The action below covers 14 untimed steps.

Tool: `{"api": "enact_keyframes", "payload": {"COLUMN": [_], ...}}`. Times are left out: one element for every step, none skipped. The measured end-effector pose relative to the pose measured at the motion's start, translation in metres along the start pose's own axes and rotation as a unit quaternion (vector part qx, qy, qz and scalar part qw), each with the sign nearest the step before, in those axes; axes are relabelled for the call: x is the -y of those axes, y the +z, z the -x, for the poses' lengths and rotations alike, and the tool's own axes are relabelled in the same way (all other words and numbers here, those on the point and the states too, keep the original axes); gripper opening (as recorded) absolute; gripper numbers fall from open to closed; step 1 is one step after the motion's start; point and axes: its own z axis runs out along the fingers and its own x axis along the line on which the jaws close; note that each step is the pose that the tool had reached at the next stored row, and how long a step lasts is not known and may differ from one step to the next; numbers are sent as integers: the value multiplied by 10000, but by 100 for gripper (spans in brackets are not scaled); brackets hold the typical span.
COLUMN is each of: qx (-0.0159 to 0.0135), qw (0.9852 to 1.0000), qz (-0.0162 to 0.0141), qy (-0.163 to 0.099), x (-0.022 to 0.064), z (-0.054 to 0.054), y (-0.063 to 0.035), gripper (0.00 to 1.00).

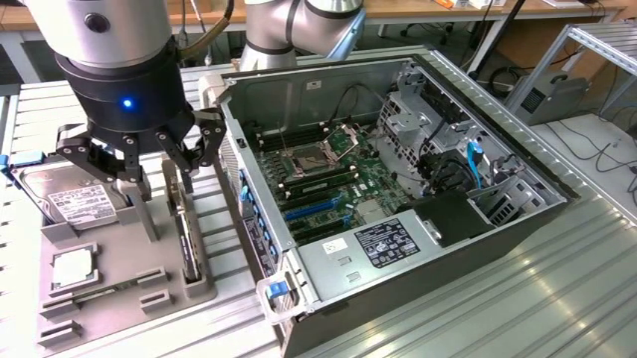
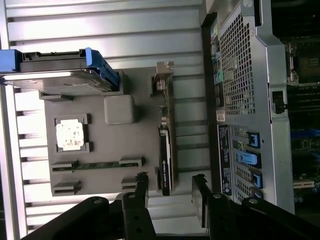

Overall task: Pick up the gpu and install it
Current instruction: 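Pick up the gpu and move the gpu toward the slot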

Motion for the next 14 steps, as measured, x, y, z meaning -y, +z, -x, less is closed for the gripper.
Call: {"api": "enact_keyframes", "payload": {"qx": [0,0,0,0,0,0,0,0,0,0,0,0,0,0], "qw": [10000,10000,10000,10000,10000,10000,10000,10000,10000,10000,10000,10000,10000,10000], "qz": [0,0,0,0,0,0,0,0,0,0,0,0,0,0], "qy": [0,0,0,0,0,0,0,0,0,0,0,0,0,0], "x": [1,2,3,3,4,5,6,6,8,9,9,11,12,14], "z": [0,-1,-1,-2,-2,-2,-3,-3,-4,-4,-5,-6,-6,-7], "y": [19,37,56,75,92,110,132,149,173,195,217,255,279,313], "gripper": [48,48,48,48,48,48,48,48,48,48,48,48,48,48]}}
